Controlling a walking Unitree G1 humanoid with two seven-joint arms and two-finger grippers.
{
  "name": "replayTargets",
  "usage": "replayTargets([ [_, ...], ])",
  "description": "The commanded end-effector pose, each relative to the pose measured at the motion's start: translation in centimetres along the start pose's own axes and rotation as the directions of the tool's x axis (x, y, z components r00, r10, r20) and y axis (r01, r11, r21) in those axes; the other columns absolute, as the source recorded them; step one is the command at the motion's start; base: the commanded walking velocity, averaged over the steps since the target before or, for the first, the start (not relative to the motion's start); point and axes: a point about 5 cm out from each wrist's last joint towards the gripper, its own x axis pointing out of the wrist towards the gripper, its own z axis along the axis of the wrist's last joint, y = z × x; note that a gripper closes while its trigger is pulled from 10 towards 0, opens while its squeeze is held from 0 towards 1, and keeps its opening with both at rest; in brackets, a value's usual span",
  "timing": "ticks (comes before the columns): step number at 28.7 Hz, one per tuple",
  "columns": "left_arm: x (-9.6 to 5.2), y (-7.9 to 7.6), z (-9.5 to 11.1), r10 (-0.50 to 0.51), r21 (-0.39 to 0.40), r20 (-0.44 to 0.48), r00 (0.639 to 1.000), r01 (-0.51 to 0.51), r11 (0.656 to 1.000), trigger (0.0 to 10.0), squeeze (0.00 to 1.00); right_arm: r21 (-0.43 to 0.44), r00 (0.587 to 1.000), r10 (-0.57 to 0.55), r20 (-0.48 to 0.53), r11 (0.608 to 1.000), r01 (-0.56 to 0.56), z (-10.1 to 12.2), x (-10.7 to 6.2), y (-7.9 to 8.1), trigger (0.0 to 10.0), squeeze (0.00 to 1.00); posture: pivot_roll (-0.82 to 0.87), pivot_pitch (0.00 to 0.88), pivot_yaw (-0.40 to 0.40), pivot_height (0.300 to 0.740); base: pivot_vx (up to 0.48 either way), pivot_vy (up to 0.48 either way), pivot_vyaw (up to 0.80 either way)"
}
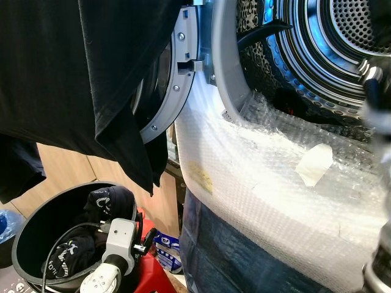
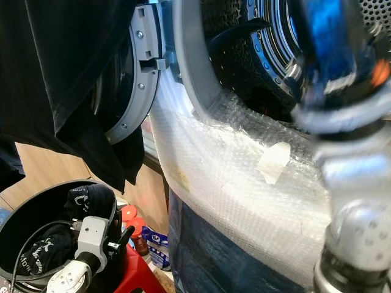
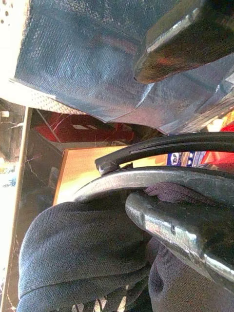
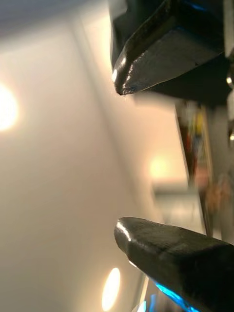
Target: Clothes washing
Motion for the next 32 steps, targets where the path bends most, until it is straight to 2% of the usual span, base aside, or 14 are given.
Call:
replayTargets([
  [1,0.1,-0.8,-0.4,-0.038,0.002,-0.023,0.999,0.038,0.999,10.0,0.0,0.087,0.993,0.113,-0.034,0.99,-0.11,-0.8,0.0,1.6,10.0,0.0,0.03,0.005,0.024,0.74,0.0,0.0,0.0],
  [4,0.2,-0.8,-0.3,-0.04,0.001,-0.02,0.999,0.04,0.999,10.0,0.0,0.184,0.989,0.129,-0.066,0.976,-0.115,-1.8,-1.1,2.0,10.0,0.0,0.03,0.006,0.022,0.74,0.0,0.0,0.0],
  [5,0.4,-0.9,-0.2,-0.04,-0.001,-0.018,0.999,0.04,0.999,10.0,0.0,0.282,0.989,0.126,-0.075,0.954,-0.1,-2.7,-2.1,2.1,10.0,0.0,0.03,0.001,0.016,0.74,0.0,0.0,0.0],
  [8,0.5,-0.9,-0.2,-0.037,-0.003,-0.015,0.999,0.037,0.999,10.0,0.0,0.374,0.986,0.121,-0.114,0.925,-0.07,-4.1,-3.6,2.2,10.0,0.0,0.04,0.0,0.011,0.74,0.0,0.0,0.0],
  [9,0.5,-0.8,-0.2,-0.031,-0.005,-0.014,0.999,0.031,1.0,10.0,0.0,0.38,0.951,0.107,-0.289,0.925,0.011,-6.5,-5.8,2.0,10.0,0.0,0.04,0.0,0.007,0.74,0.0,0.0,0.0],
  [10,0.5,-0.8,-0.2,-0.031,-0.005,-0.014,0.999,0.031,1.0,10.0,0.0,0.38,0.951,0.107,-0.289,0.925,0.011,-6.5,-5.8,2.0,10.0,0.0,0.04,0.0,0.007,0.74,0.0,0.0,0.0],
  [11,0.5,-0.9,-0.2,-0.028,-0.007,-0.014,1.0,0.028,1.0,10.0,0.0,0.385,0.904,0.118,-0.41,0.921,0.055,-8.1,-7.8,2.1,10.0,0.0,0.04,0.0,0.008,0.74,0.0,0.0,0.0],
  [14,0.5,-0.9,-0.2,-0.028,-0.007,-0.013,1.0,0.028,1.0,10.0,0.0,0.405,0.851,0.093,-0.516,0.902,0.147,-9.4,-10.8,1.5,10.0,0.0,0.04,0.0,0.008,0.74,0.0,0.0,0.0],
  [15,0.5,-0.8,-0.2,-0.026,-0.007,-0.014,1.0,0.026,1.0,10.0,0.0,0.408,0.815,0.083,-0.574,0.892,0.196,-10.1,-12.7,1.3,10.0,0.0,0.05,0.0,0.004,0.74,0.0,0.0,0.0],
  [17,0.6,-0.7,-0.2,-0.023,-0.006,-0.013,1.0,0.023,1.0,10.0,0.0,0.402,0.771,0.077,-0.632,0.883,0.241,-10.6,-14.2,1.3,10.0,0.0,0.05,0.0,0.0,0.74,0.0,0.0,0.0],
  [22,0.5,-0.6,-0.3,-0.016,-0.004,-0.011,1.0,0.016,1.0,10.0,0.0,0.382,0.708,0.022,-0.706,0.853,0.355,-11.5,-17.5,0.8,10.0,0.0,0.06,0.0,-0.004,0.74,0.0,0.0,0.0],
  [25,0.4,-0.6,-0.4,-0.014,-0.004,-0.013,1.0,0.014,1.0,10.0,0.0,0.328,0.633,-0.048,-0.772,0.824,0.462,-13.0,-20.8,0.4,10.0,0.0,0.07,0.0,-0.008,0.74,0.0,0.0,0.0],
  [26,0.3,-0.6,-0.4,-0.014,-0.003,-0.014,1.0,0.014,1.0,10.0,0.0,0.295,0.599,-0.108,-0.793,0.793,0.533,-13.6,-23.0,0.1,10.0,0.0,0.08,0.0,-0.009,0.74,0.0,0.0,0.0],
  [32,0.1,-0.5,-0.6,-0.012,-0.001,-0.018,1.0,0.012,1.0,10.0,0.0,0.227,0.528,-0.207,-0.824,0.732,0.642,-15.0,-26.5,0.1,10.0,0.0,0.08,0.0,-0.004,0.74,0.0,0.0,0.0],
])
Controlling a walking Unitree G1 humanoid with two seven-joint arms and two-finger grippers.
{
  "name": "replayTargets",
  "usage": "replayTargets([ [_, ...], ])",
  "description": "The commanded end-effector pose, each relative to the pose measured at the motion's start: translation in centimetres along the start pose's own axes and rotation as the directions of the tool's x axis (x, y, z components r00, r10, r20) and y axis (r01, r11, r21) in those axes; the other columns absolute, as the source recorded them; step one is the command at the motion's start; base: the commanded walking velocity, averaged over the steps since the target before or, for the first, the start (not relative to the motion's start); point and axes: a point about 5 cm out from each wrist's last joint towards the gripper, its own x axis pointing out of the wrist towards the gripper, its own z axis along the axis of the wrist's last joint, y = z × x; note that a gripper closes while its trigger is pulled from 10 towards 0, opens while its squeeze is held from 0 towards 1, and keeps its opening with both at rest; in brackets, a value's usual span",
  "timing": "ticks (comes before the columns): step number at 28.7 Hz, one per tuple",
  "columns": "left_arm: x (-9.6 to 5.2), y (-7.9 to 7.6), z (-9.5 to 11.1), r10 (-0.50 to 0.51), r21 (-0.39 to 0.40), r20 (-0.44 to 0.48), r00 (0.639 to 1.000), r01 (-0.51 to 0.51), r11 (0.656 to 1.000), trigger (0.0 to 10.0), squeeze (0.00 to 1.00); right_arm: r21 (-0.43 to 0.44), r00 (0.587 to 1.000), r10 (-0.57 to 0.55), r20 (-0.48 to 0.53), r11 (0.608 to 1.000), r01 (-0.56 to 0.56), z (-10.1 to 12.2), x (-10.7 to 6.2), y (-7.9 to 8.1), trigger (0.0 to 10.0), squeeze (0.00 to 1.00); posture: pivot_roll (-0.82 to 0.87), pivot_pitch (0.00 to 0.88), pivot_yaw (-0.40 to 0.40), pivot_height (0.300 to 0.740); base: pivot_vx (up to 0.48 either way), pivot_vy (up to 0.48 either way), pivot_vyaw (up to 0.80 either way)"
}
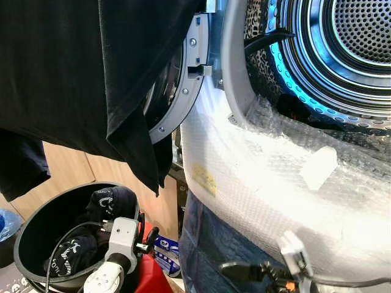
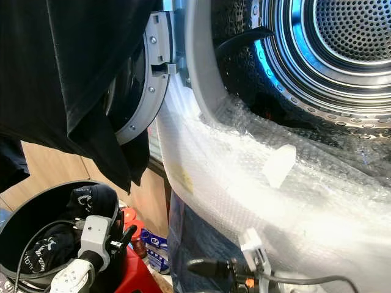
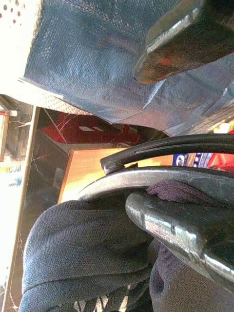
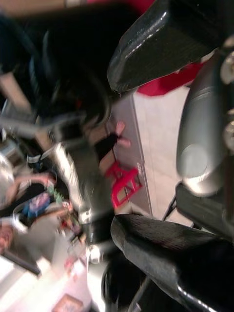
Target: Clothes washing
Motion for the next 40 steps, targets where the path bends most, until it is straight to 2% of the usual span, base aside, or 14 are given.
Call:
replayTargets([
  [1,-0.3,-0.3,-0.5,-0.016,0.009,-0.021,1.0,0.017,1.0,10.0,0.0,-0.001,0.999,-0.027,-0.02,1.0,0.027,-0.5,-0.2,-0.4,10.0,0.0,0.08,0.0,-0.004,0.74,0.0,0.0,0.0],
  [5,-0.3,-0.3,-0.6,-0.016,0.009,-0.024,1.0,0.017,1.0,10.0,0.0,0.065,0.975,-0.22,-0.025,0.973,0.222,-3.3,-1.1,-3.0,10.0,0.0,0.08,0.0,-0.009,0.74,0.0,0.0,0.0],
  [6,-0.3,-0.4,-0.7,-0.016,0.009,-0.026,1.0,0.017,1.0,10.0,0.0,0.069,0.939,-0.34,-0.046,0.937,0.343,-4.6,-1.4,-4.3,10.0,0.0,0.08,0.0,-0.009,0.74,0.0,0.0,0.0],
  [8,-0.3,-0.4,-0.8,-0.017,0.009,-0.027,0.999,0.017,1.0,10.0,0.0,0.07,0.922,-0.382,-0.058,0.92,0.385,-5.1,-1.4,-4.8,10.0,0.0,0.07,0.0,-0.006,0.74,0.0,0.0,0.0],
  [9,-0.3,-0.5,-0.9,-0.022,0.008,-0.03,0.999,0.022,1.0,10.0,0.0,0.077,0.875,-0.476,-0.082,0.873,0.482,-6.3,-1.4,-5.9,10.0,0.0,0.07,0.0,-0.006,0.74,0.0,0.0,0.0],
  [17,-0.1,-0.6,-0.8,-0.027,0.009,-0.028,0.999,0.027,1.0,10.0,0.0,0.133,0.822,-0.549,-0.149,0.813,0.567,-9.5,-1.5,-6.6,10.0,0.0,0.08,0.0,-0.01,0.74,0.0,0.0,0.0],
  [21,-0.2,-0.5,-0.9,-0.019,0.007,-0.032,0.999,0.019,1.0,10.0,0.0,0.052,0.654,-0.69,-0.309,0.675,0.736,-12.3,-2.8,-7.4,10.0,0.0,0.08,0.0,-0.013,0.74,0.0,0.0,0.0],
  [26,-0.3,-0.4,-1.0,-0.004,-0.001,-0.036,0.999,0.004,1.0,10.0,0.0,0.054,0.567,-0.764,-0.31,0.581,0.812,-13.0,-3.0,-7.7,10.0,0.0,0.1,0.0,-0.016,0.74,0.0,0.0,0.0],
  [29,-0.4,-0.4,-1.1,-0.002,-0.003,-0.038,0.999,0.002,1.0,10.0,0.0,0.066,0.419,-0.847,-0.327,0.422,0.904,-13.4,-3.4,-8.2,10.0,0.0,0.09,0.0,-0.009,0.74,0.0,0.0,0.0],
  [30,-0.5,-0.3,-1.2,-0.001,-0.003,-0.04,0.999,0.0,1.0,10.0,0.0,0.05,0.345,-0.867,-0.36,0.351,0.935,-13.8,-3.7,-8.2,10.0,0.0,0.09,0.0,-0.009,0.74,0.0,0.0,0.0],
  [31,-0.5,-0.3,-1.2,0.002,-0.004,-0.042,0.999,-0.002,1.0,10.0,0.0,0.06,0.239,-0.893,-0.381,0.234,0.97,-14.2,-4.1,-8.3,10.0,0.0,0.09,0.0,-0.005,0.74,0.0,0.0,0.0],
  [37,-0.8,-0.1,-1.2,0.015,-0.008,-0.042,0.999,-0.016,1.0,10.0,0.0,0.046,0.167,-0.883,-0.439,0.163,0.986,-15.2,-4.3,-8.0,10.0,0.0,0.11,0.0,-0.01,0.74,0.0,0.0,0.0],
  [39,-0.9,0.0,-1.3,0.016,-0.006,-0.044,0.999,-0.017,1.0,10.0,0.0,0.0,0.121,-0.857,-0.5,0.14,0.99,-16.1,-4.7,-7.5,10.0,0.0,0.11,0.0,-0.007,0.74,0.0,0.0,0.0],
  [40,-1.1,0.0,-1.4,0.015,-0.004,-0.048,0.999,-0.016,1.0,10.0,0.0,-0.062,0.067,-0.835,-0.547,0.12,0.991,-16.9,-5.3,-7.0,10.0,0.0,0.11,0.0,-0.005,0.74,0.0,0.0,0.0],
])
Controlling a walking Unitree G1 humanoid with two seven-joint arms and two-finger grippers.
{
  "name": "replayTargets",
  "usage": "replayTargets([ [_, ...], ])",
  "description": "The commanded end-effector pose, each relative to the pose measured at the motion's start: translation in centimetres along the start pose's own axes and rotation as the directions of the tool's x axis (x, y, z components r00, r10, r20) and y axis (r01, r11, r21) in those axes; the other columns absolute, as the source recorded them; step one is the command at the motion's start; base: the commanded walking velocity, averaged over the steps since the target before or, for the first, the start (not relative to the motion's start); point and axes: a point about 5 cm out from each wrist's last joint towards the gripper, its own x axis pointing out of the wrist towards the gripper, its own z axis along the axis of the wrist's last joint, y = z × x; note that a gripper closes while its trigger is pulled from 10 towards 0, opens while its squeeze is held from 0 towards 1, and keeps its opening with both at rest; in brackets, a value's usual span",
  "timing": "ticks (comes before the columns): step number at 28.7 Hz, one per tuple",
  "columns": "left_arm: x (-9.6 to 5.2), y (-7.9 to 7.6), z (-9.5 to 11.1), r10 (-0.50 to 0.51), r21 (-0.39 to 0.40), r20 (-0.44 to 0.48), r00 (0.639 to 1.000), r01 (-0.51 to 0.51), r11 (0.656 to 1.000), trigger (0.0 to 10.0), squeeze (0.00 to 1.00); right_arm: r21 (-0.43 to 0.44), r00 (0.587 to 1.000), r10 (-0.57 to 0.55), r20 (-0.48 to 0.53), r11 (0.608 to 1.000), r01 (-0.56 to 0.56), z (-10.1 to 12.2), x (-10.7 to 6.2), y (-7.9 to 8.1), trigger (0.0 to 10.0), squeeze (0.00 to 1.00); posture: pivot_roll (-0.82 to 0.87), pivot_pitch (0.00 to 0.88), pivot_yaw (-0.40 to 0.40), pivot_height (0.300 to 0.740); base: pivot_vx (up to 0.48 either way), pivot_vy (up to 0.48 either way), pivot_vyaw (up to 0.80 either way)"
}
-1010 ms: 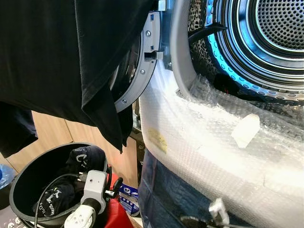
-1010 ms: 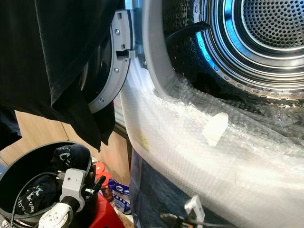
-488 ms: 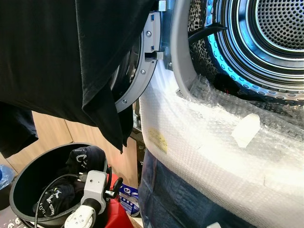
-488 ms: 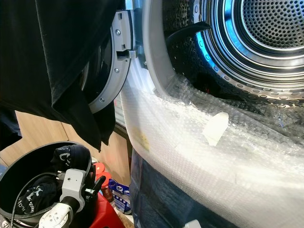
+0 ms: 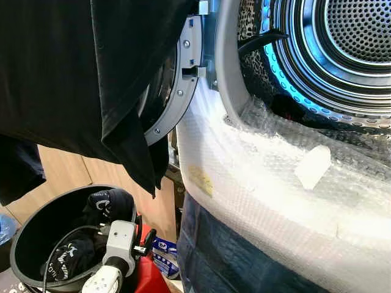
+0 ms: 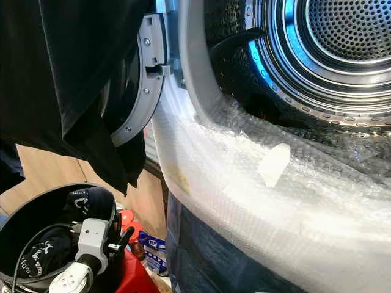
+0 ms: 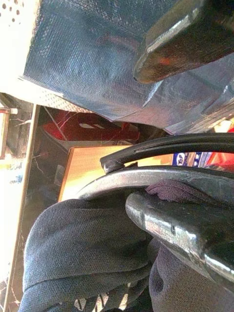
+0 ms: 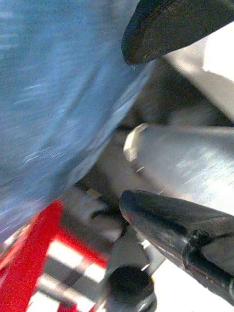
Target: Clothes washing
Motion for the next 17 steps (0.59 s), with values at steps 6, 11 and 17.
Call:
replayTargets([
  [6,-0.7,0.1,-1.1,-0.006,0.001,-0.052,0.999,0.006,1.0,10.0,0.0,-0.073,0.984,-0.129,-0.124,0.99,0.121,-2.4,-0.3,-1.3,10.0,0.0,0.12,0.0,-0.003,0.74,0.0,0.0,0.0],
  [11,-0.9,0.3,-1.2,0.002,0.0,-0.056,0.998,-0.002,1.0,10.0,0.0,-0.048,0.978,-0.176,-0.111,0.984,0.171,-2.5,-0.3,-1.5,10.0,0.0,0.11,0.0,0.002,0.74,0.0,0.0,0.0],
  [17,-1.5,0.7,-0.1,0.022,0.001,-0.024,0.999,-0.022,1.0,10.0,0.0,0.049,0.969,-0.247,-0.018,0.968,0.247,-0.9,-0.1,-1.1,10.0,0.0,0.13,0.0,0.013,0.74,0.0,0.0,0.0],
])
